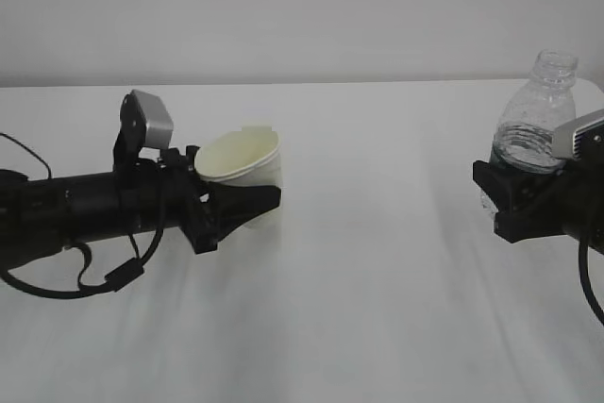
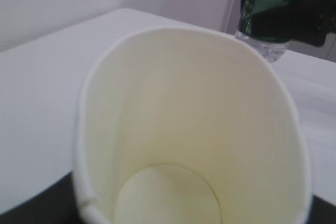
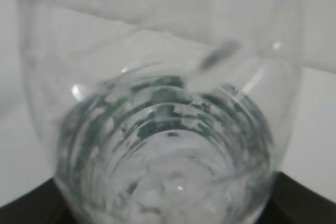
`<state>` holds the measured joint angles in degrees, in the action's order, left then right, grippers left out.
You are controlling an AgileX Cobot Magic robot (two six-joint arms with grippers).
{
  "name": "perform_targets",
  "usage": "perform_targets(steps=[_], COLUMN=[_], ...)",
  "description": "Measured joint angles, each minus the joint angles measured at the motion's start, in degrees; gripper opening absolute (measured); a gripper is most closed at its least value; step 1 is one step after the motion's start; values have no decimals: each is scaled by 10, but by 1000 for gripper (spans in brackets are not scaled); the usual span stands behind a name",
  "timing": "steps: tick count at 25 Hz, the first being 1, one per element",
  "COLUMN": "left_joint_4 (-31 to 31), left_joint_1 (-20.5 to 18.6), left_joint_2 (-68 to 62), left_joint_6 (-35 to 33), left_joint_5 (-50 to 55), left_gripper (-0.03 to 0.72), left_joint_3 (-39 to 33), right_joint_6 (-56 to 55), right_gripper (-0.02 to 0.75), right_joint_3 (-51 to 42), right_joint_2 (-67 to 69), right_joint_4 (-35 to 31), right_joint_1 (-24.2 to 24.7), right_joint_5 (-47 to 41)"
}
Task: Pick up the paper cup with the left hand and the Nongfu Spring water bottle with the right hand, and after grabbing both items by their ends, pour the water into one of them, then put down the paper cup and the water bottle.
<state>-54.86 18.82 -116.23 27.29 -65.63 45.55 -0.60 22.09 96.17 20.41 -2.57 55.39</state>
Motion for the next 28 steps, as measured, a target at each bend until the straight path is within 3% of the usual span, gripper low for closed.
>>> perform_targets(steps=[12, 22, 28], left_joint_4=[-115, -127, -128], left_joint_1=[49, 129, 152], left_joint_2=[0, -18, -30], left_joint_6=[91, 96, 97], left_joint_5=[0, 8, 21], left_gripper=[441, 441, 441], left_joint_3=[96, 99, 99], right_joint_6=[0, 0, 0], right_gripper=[473, 473, 473], right_joint_3=[0, -11, -41], right_joint_2=[0, 0, -18], right_joint_4=[0, 0, 0], right_joint_1=[0, 0, 0], right_joint_5=[-1, -3, -4])
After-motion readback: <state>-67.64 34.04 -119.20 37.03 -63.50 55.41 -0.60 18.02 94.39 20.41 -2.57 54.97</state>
